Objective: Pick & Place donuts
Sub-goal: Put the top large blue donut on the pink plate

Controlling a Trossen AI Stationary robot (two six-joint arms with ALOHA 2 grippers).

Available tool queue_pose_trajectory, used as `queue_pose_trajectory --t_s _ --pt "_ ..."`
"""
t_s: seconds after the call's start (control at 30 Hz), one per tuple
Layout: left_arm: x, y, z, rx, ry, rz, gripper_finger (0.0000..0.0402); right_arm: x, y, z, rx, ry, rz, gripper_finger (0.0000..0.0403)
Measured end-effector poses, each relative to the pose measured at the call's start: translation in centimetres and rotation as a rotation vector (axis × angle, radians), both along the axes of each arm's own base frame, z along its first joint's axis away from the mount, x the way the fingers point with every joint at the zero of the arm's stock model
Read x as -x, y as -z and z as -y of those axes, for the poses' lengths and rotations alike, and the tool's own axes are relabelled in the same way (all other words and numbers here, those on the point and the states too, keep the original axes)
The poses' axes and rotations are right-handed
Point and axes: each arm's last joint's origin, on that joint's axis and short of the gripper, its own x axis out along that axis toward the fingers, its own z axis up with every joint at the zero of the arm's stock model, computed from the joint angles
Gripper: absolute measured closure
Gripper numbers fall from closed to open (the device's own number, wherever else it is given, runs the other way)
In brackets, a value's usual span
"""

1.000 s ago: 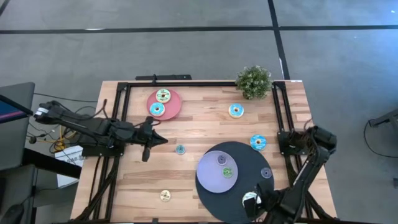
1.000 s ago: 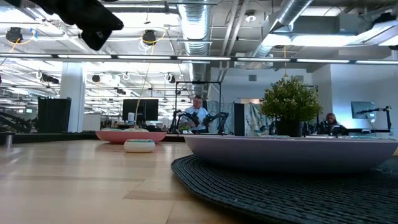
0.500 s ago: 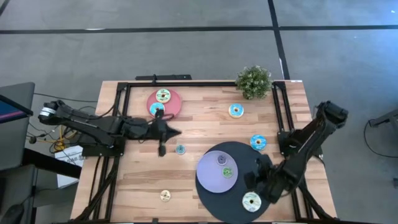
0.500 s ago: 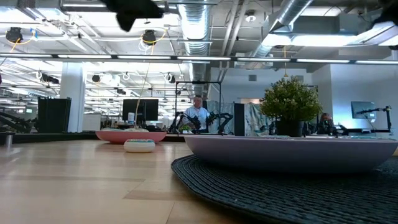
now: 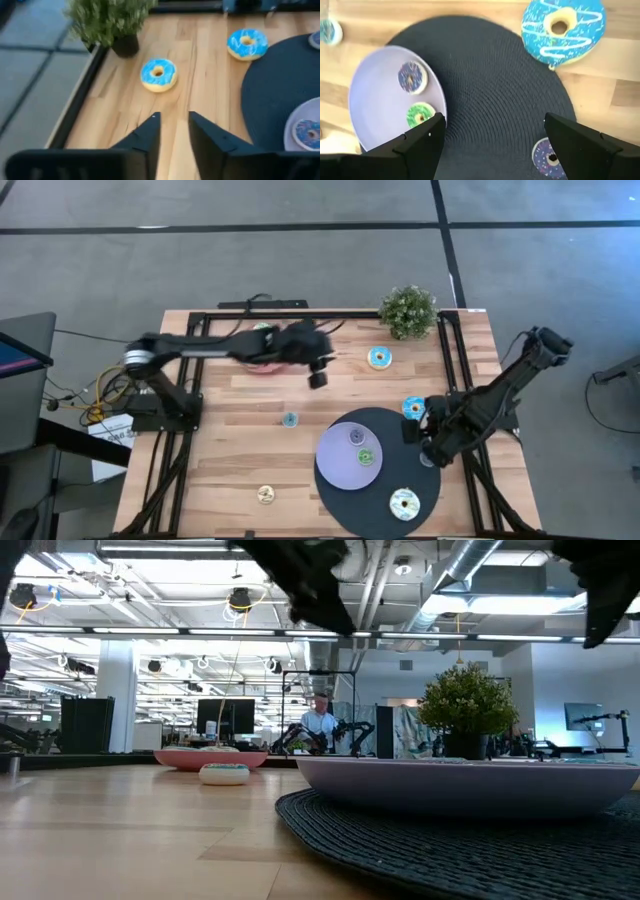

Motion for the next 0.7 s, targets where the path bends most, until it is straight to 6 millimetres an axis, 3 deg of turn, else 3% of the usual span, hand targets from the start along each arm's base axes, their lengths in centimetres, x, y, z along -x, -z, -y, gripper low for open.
queue_pose_trajectory --t_s 0.2,0.4,0.53,0.7 --pt "-5.5 2.3 -4.1 0.141 0.050 -0.125 0.0198 -0.4 -0.1 0.8 0.001 0.043 0.000 0.0076" --pt "-10.1 5.5 -6.5 0.188 0.014 -0.198 0.0104 -0.6 -0.1 1.1 0.002 0.056 -0.002 0.0076" --pt "-12.6 7.4 -7.4 0.231 -0.065 -0.191 0.0071 -0.6 -0.1 1.1 0.010 0.027 -0.008 0.0076" --pt "-14.7 9.4 -8.1 0.274 -0.176 -0.170 0.0063 -0.6 -0.1 1.1 0.022 -0.008 -0.013 0.0076"
